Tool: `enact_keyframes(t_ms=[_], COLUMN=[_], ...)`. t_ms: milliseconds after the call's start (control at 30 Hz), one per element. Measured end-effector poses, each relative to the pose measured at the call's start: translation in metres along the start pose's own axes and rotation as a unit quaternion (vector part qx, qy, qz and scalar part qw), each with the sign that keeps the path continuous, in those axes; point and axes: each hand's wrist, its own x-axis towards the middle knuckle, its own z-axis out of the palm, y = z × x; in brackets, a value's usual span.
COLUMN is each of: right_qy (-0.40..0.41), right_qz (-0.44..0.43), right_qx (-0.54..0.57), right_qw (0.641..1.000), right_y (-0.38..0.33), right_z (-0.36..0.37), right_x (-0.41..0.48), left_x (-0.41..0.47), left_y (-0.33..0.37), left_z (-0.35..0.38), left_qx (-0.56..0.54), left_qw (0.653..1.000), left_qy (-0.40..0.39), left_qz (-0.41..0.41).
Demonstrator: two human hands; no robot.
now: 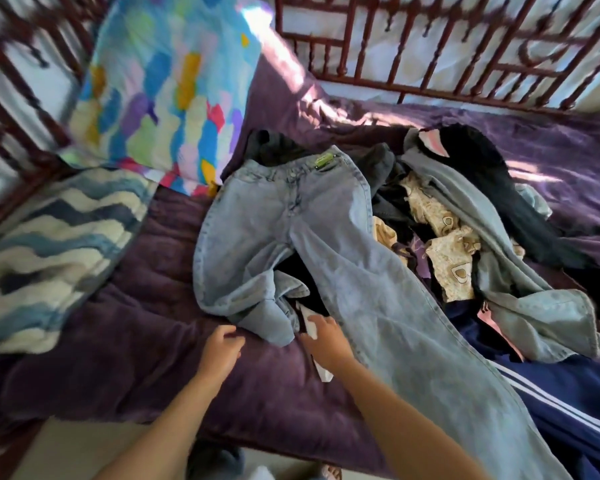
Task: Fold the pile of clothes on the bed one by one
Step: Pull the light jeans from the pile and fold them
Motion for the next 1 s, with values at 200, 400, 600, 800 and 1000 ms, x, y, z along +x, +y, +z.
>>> enact_keyframes(t_ms=[200,400,600,800,1000], right_qy=[0.082,0.053,0.090,0.191,0.390], right_qz=[0.082,0.182,0.198,0.209,0.261], right_qx=[0.055,0.069,0.082,0.125,0.253], right_qw=[0.992,0.980,0.973,0.951,0.846], right_y=[-0.058,-0.074,-0.073,-0.065,-0.016], right_z=[0.020,0.018,0.023,-0.013,-0.063], right_x=[0.069,0.112,0.088,0.030,-0.072], left_x=[0.063,0.123,0.131,0.109,0.084], left_y=[0.012,0.008,0.010,0.026,0.015], left_z=[-0.067,-0.124,-0.105,-0.049,-0.029], left_qx=[0.055,0.125,0.247,0.426,0.400], left_qw=[0.996,0.990,0.951,0.824,0.807], left_qy=[-0.033,-0.050,-0.144,-0.236,-0.250], left_qz=[0.056,0.044,0.116,0.288,0.354])
